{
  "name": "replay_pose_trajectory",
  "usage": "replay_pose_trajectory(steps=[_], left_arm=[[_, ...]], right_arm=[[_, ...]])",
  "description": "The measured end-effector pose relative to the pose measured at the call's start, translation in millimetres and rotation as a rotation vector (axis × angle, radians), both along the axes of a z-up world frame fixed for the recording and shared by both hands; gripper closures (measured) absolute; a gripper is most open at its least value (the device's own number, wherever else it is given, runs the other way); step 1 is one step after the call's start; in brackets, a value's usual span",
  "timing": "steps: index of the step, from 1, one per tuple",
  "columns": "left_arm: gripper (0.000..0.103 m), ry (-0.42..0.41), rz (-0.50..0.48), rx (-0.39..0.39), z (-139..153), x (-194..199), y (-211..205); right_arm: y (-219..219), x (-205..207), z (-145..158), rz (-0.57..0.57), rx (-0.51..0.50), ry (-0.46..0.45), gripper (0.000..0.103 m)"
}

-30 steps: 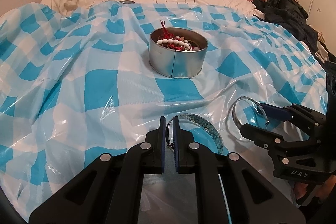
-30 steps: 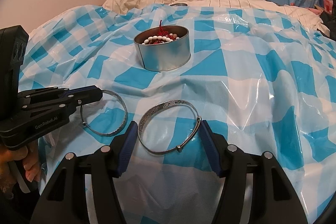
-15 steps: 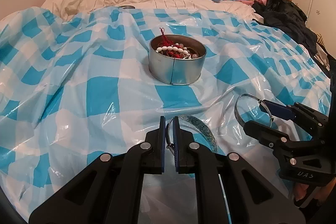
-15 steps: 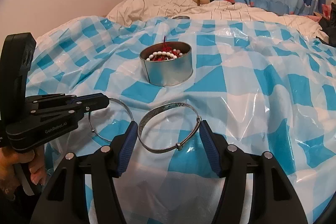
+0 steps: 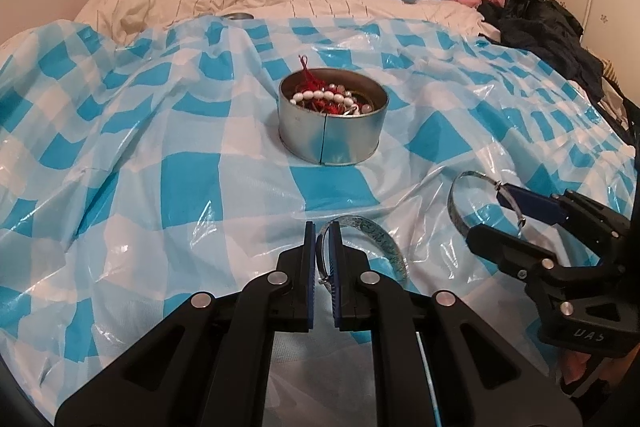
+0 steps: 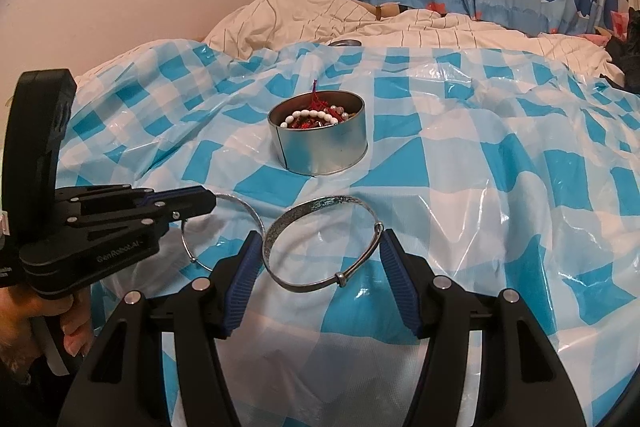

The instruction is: Organize jewelry

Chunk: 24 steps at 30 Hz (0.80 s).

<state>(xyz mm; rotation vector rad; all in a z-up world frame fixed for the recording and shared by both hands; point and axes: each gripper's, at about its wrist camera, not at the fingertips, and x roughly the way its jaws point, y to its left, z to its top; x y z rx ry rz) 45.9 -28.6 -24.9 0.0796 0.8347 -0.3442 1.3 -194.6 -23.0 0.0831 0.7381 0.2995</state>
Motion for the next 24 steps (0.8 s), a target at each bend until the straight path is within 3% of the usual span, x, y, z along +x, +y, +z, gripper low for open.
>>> replay_pose_trajectory(steps=[7,17,19,21,24], left_arm=[[0.102,-0.008,-0.002,-0.006,0,1,1],[0.1,0.08,0.036,-0.006,-18,11,7],[0.092,0.097,0.038,0.004,-23,14,6],[0.074,0.115,0.032,0.007,-28,15,3],[0.071,0.115,0.018,0.026,-32,14,-2]], right_arm=[[0,0,2,-0.002,0.005,-0.006,0.044],[0,1,2,0.004,0.006,-0.001,0.044],[1,1,1,0.008,0.005,0.002,0.044],[2,1,1,0.011,0.004,0.002,0.044],[3,1,1,0.015,0.003,0.003,0.044]])
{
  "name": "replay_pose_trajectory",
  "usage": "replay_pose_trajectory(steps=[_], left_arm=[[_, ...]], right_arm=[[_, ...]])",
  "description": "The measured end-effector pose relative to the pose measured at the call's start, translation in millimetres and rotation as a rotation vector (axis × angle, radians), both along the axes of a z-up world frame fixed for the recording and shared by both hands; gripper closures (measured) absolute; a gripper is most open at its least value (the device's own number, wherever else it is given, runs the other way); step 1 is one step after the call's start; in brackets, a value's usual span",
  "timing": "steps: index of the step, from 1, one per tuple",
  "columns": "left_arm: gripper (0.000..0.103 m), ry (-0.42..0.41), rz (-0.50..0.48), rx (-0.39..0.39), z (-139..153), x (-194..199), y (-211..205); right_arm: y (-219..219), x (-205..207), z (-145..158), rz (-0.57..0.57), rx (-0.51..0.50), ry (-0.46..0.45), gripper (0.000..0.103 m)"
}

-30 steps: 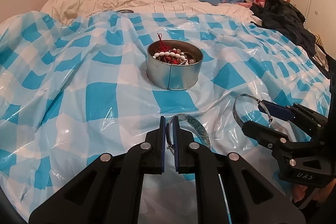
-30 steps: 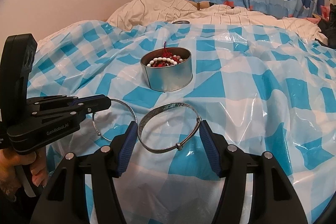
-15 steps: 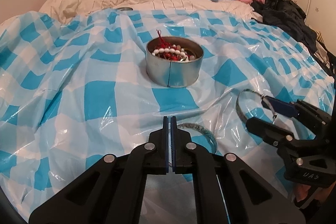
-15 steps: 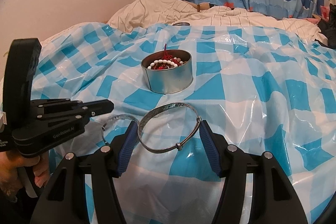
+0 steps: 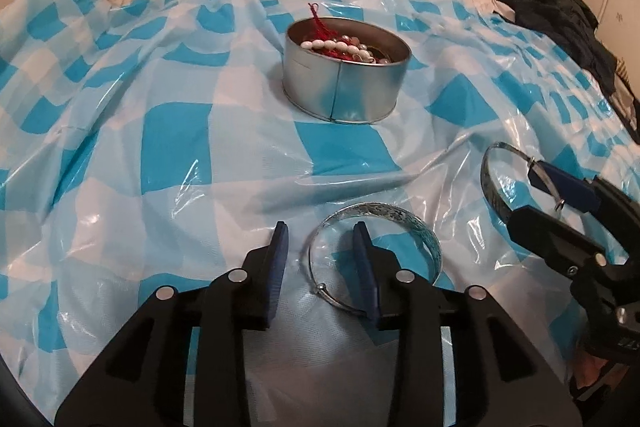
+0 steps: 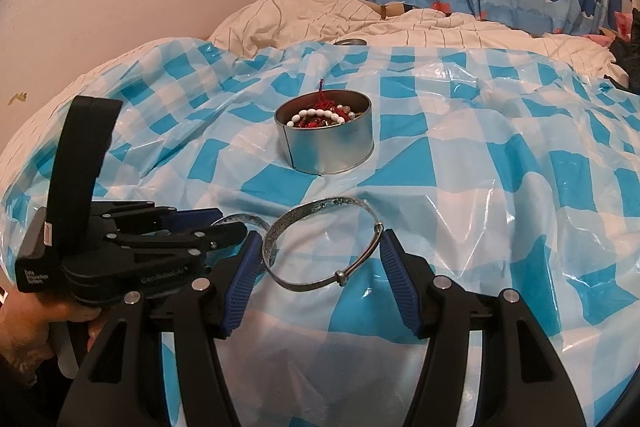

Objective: Organize jewelry
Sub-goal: 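Lift both silver bangles and carry them over the silver tin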

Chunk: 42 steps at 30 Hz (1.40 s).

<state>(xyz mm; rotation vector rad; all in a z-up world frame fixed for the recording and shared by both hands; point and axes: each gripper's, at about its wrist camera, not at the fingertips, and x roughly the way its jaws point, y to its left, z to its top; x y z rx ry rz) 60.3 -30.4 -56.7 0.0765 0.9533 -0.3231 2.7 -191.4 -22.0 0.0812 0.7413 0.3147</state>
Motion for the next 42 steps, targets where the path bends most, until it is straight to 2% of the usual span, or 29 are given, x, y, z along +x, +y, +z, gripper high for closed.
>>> replay_pose_trajectory(steps=[1,3,12,17,20,22,25,27,34,39,42], left_arm=[[0.072,-0.001,-0.005,0.004,0,0,-1],[0.097,-0.001,-0.017,0.012,0,-1,-3],[0.099,-0.055,-0.029,-0.003,17,-8,-3],[0.099,-0.061,-0.019,-0.011,20,-7,0],[0.099,-0.063,-0.019,-0.014,21,-7,1],[0.099,-0.067,-0.018,-0.017,22,-7,1],[0.099,-0.075,-0.014,-0.028,25,-8,3],[0.099,-0.079,-0.011,-0.036,28,-8,5],[0.099,-0.158,0.001,-0.075,58,-7,8],[0.099,-0.223,0.034,-0.133,85,24,10],[0.099,-0.219,0.063,-0.194,84,46,15]], right_arm=[[0,-1,0,0.0,0.001,0.0,0.044],[0,-1,0,0.0,0.001,-0.003,0.044],[-1,-3,2,-0.005,0.004,-0.014,0.044],[9,0,-13,0.018,-0.068,0.064,0.036],[12,3,-25,0.009,-0.135,0.11,0.036],[10,4,-29,0.005,-0.137,0.126,0.043],[8,2,-28,0.018,-0.127,0.123,0.043],[8,-1,-25,0.019,-0.118,0.106,0.043],[-1,0,9,-0.033,-0.057,-0.051,0.043],[0,25,26,-0.047,-0.052,-0.121,0.043],[-1,40,29,-0.055,-0.046,-0.129,0.043]])
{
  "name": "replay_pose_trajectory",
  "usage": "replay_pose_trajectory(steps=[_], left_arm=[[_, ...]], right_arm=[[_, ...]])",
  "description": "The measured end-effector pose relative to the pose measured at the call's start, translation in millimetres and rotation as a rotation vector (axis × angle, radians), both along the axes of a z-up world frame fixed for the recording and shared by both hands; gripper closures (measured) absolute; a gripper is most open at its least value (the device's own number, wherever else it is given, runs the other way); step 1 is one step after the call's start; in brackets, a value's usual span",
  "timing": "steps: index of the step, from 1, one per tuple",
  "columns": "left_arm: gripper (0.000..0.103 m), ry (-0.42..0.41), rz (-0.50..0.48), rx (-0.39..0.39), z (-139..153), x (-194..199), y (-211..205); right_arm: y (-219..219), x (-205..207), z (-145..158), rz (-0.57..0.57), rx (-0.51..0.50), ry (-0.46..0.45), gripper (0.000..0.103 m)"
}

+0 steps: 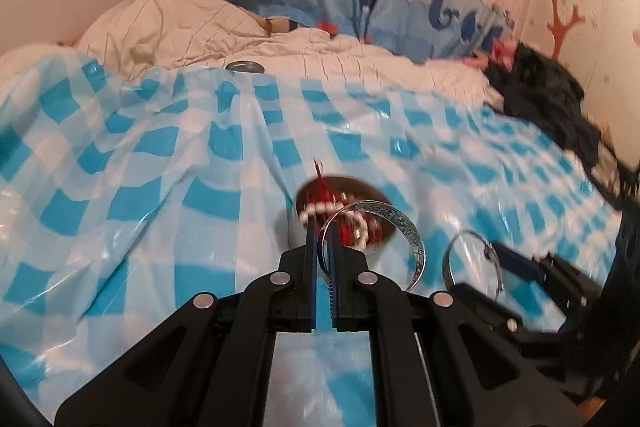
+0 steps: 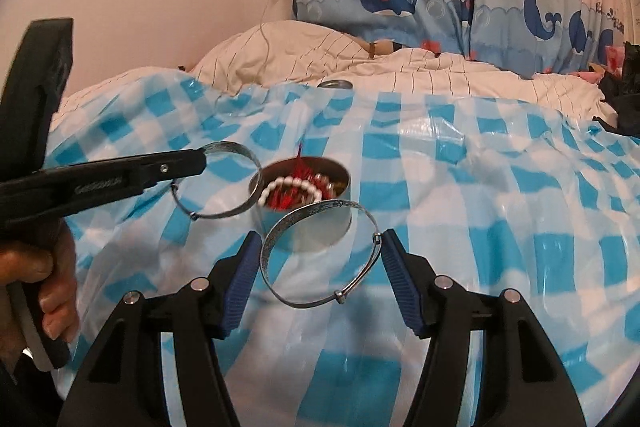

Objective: Organize jewelry
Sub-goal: 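Lift both silver bangles and carry them over the silver tin, then open both grippers over the silver tin to drop the bangles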

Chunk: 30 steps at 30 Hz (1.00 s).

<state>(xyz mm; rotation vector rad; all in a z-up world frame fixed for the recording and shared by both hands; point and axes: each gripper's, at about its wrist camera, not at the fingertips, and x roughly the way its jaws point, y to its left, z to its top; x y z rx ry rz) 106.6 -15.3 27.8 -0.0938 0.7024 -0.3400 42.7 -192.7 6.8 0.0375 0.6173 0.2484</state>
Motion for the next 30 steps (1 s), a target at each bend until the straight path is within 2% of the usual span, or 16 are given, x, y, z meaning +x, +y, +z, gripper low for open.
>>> replay_pose_trajectory(steps=[6,8,10,12,14,15,18,22,26,27,30], left_arm=[[0.099,0.048,0.01,-0.116,-16,48,-5],[0.099,0.065,0.014,-0.099,-22,62,-13],[0.098,0.133,0.015,-0.074,-34,77,-19],[0.093,0.166,0.033,-0.066,-42,83,-19],[0.092,0.184,0.033,-0.086,-44,84,-13],[0.092,0.185,0.039,-0.085,-42,83,-10],[0.074,0.154,0.103,-0.06,-31,73,5],[0.067,0.151,0.136,-0.052,-22,51,23],[0.056,0.127,0.125,0.012,-16,16,21],[0.053,0.12,0.119,0.033,-16,4,19],[0.045,0.109,0.109,0.075,-16,-25,14]], right_arm=[[5,29,1,0.011,-0.033,-0.022,0.043],[6,37,2,0.013,-0.042,-0.03,0.043],[8,49,3,0.02,-0.048,-0.037,0.043],[13,63,3,0.037,-0.056,-0.045,0.043],[19,74,2,0.055,-0.063,-0.047,0.043],[24,83,0,0.071,-0.06,-0.042,0.043],[34,98,-11,0.119,-0.051,0.006,0.042],[36,98,-21,0.123,-0.067,0.048,0.038],[19,65,-7,0.081,-0.037,0.029,0.032],[13,50,-6,0.065,-0.032,0.038,0.028],[3,16,-9,0.025,-0.048,0.073,0.026]])
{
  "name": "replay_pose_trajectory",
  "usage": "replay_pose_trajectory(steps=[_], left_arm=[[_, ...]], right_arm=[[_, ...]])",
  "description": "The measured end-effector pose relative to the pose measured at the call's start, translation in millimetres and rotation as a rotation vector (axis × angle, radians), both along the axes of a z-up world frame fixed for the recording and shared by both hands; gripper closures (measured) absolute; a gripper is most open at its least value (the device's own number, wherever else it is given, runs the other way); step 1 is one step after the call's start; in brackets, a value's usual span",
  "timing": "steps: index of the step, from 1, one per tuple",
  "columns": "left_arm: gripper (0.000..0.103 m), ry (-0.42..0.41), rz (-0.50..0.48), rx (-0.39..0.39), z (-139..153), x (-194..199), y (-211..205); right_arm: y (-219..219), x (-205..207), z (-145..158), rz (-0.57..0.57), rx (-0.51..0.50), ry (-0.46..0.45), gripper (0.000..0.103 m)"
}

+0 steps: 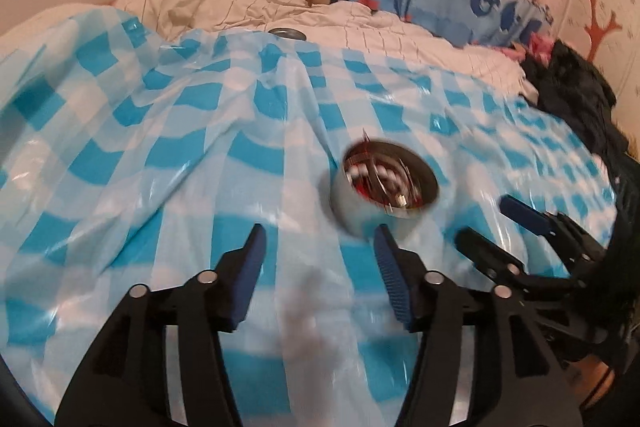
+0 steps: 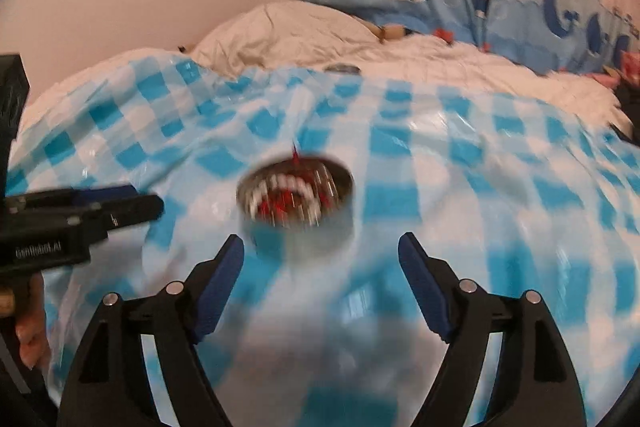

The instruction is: Organize jewelry

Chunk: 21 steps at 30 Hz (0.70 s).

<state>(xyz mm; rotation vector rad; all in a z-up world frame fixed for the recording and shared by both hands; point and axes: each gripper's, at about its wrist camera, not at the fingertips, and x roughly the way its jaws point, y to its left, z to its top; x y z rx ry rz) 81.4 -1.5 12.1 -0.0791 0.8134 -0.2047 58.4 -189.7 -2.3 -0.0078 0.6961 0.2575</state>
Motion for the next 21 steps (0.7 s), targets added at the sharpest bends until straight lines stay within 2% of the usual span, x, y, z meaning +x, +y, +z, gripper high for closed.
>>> replay_pose_trajectory(steps=[4,7,12,21], left_arm=[[0.036,-0.005,-0.003,0.022,-2,-38,-6],[0.028,-0.008,0.005,0.016,-5,-54,-9],[0.025,0.001,0.023,0.056,-15,-57,-17],[0.021,0.016,0.047,0.07,-23,-44,-20]], right_arm=[[-10,-52,-6,-0.068,-0.032,0.024,0.019],[-13,-67,-7,-0.113,-0.027,0.041,0.016],[-15,-69,-10,-0.163,-0.02,0.046,0.015],[-17,-55,-26,-0.188,0.002,0.075,0.015]])
